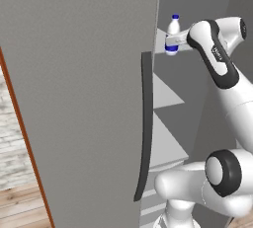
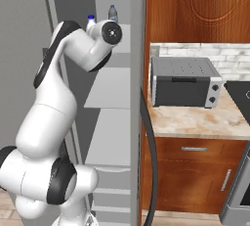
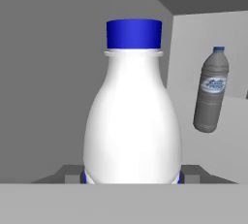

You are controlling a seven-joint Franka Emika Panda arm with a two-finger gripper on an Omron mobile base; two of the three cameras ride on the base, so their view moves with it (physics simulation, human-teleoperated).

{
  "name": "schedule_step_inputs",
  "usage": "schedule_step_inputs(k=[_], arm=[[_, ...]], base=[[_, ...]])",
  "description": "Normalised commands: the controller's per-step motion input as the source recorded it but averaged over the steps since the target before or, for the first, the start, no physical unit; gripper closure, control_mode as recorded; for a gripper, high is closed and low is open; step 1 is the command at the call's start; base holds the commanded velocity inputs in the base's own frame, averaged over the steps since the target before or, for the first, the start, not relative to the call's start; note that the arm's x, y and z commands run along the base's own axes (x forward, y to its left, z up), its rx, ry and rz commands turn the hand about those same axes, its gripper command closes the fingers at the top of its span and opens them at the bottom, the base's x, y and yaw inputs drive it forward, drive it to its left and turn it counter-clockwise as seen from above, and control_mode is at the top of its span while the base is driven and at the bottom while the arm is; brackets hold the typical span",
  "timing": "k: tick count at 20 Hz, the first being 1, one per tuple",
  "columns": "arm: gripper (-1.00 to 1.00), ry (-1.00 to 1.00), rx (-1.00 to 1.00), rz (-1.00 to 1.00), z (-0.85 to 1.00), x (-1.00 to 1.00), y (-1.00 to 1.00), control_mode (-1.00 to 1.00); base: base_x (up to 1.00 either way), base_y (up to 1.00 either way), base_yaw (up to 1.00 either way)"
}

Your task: Take the bottled waters from the counter and place them in the freezer to freeze. Close the freezer door after placing the bottles.

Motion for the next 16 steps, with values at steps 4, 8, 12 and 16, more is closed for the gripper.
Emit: schedule_step_inputs(k=[4,8,12,16], arm=[[1.0,0.0,0.0,0.03,0.06,0.16,0.0,-1.0],[1.0,0.0,0.0,0.04,0.04,0.15,0.07,-1.0],[1.0,0.0,0.0,0.02,0.0,0.25,0.0,-1.0],[1.0,0.0,0.0,0.04,0.0,0.27,0.03,-1.0]], base=[[0.0,0.0,0.0],[0.0,0.0,0.0],[0.0,0.0,0.0],[0.0,0.0,0.0]])
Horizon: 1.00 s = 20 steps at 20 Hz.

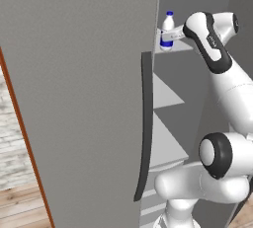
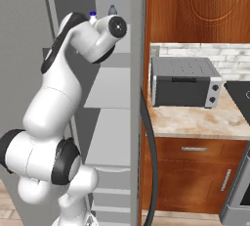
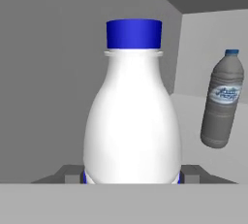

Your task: Take the bottled waters from the counter and place them in the freezer to freeze. Close the freezer door after placing the bottles.

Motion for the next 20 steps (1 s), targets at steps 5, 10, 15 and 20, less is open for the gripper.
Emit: schedule_step_inputs(k=[5,10,15,20], arm=[[1.0,0.0,0.0,0.03,0.0,0.23,0.0,-1.0],[1.0,0.0,0.0,0.0,0.0,0.1,0.0,-1.0],[1.0,-0.01,0.0,0.0,-0.04,0.01,0.0,-1.0],[1.0,-0.02,0.0,0.0,-0.1,0.0,0.04,-1.0]], base=[[0.0,0.0,0.0],[0.0,0.0,0.0],[0.0,0.0,0.0],[0.0,0.0,0.0]])
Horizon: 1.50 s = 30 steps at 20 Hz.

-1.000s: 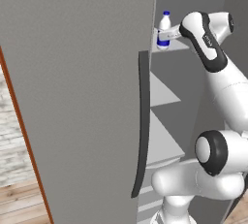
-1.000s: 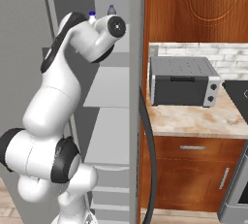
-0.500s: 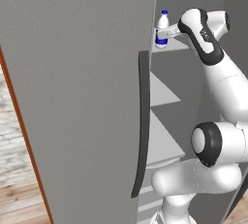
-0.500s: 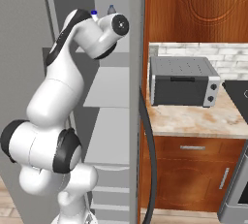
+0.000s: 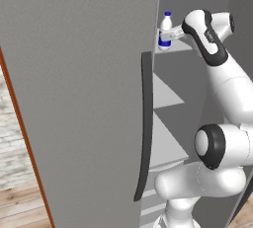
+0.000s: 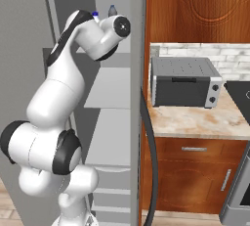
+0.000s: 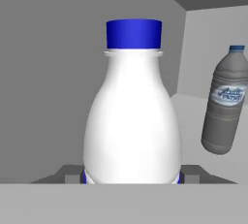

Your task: Take the bottled waters from the counter and place them in the freezer to freeze. Close the freezer door after placing the bottles.

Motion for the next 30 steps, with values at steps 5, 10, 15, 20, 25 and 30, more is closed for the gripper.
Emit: schedule_step_inputs(k=[5,10,15,20,25,30], arm=[[1.0,0.0,-0.01,0.0,-0.09,0.0,0.12,-1.0],[1.0,0.0,0.0,0.0,0.0,0.07,0.07,-1.0],[1.0,0.0,0.0,0.0,0.0,0.21,0.0,-1.0],[1.0,0.0,0.0,0.0,0.0,0.26,0.0,-1.0],[1.0,0.0,0.0,0.0,-0.01,0.27,0.0,-1.0],[1.0,0.0,0.0,0.0,-0.16,0.31,0.0,-1.0]], base=[[0.0,0.0,0.0],[0.0,0.0,0.0],[0.0,0.0,0.0],[0.0,0.0,0.0],[0.0,0.0,0.0],[0.0,0.0,0.0]])
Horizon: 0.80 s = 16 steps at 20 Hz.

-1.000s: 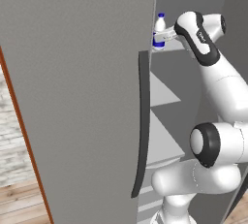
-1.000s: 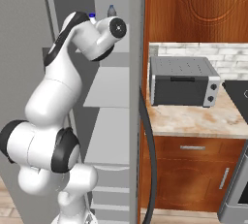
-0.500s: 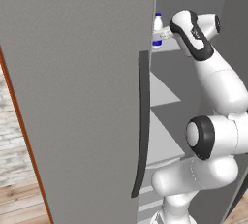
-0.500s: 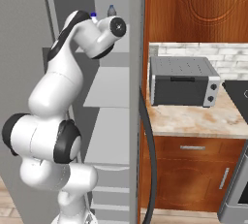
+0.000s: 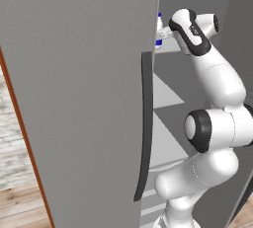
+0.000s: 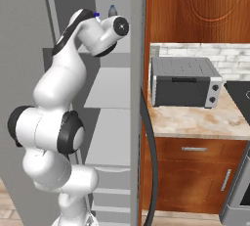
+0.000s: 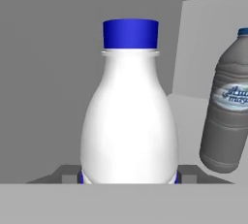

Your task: Take the bottled waters from the counter and place them in the freezer to freeze. Close the freezer door after placing the bottles.

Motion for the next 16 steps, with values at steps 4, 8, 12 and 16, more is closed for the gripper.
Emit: schedule_step_inputs(k=[4,8,12,16], arm=[[1.0,0.0,0.0,0.0,-0.15,0.27,0.0,-1.0],[1.0,-0.01,0.0,0.0,-0.03,0.2,0.0,-1.0],[1.0,-0.05,0.0,0.0,-0.12,0.14,0.0,-1.0],[1.0,-0.03,0.0,0.01,-0.21,0.06,0.0,-1.0]], base=[[0.0,0.0,0.0],[0.0,0.0,0.0],[0.0,0.0,0.0],[0.0,0.0,0.0]])
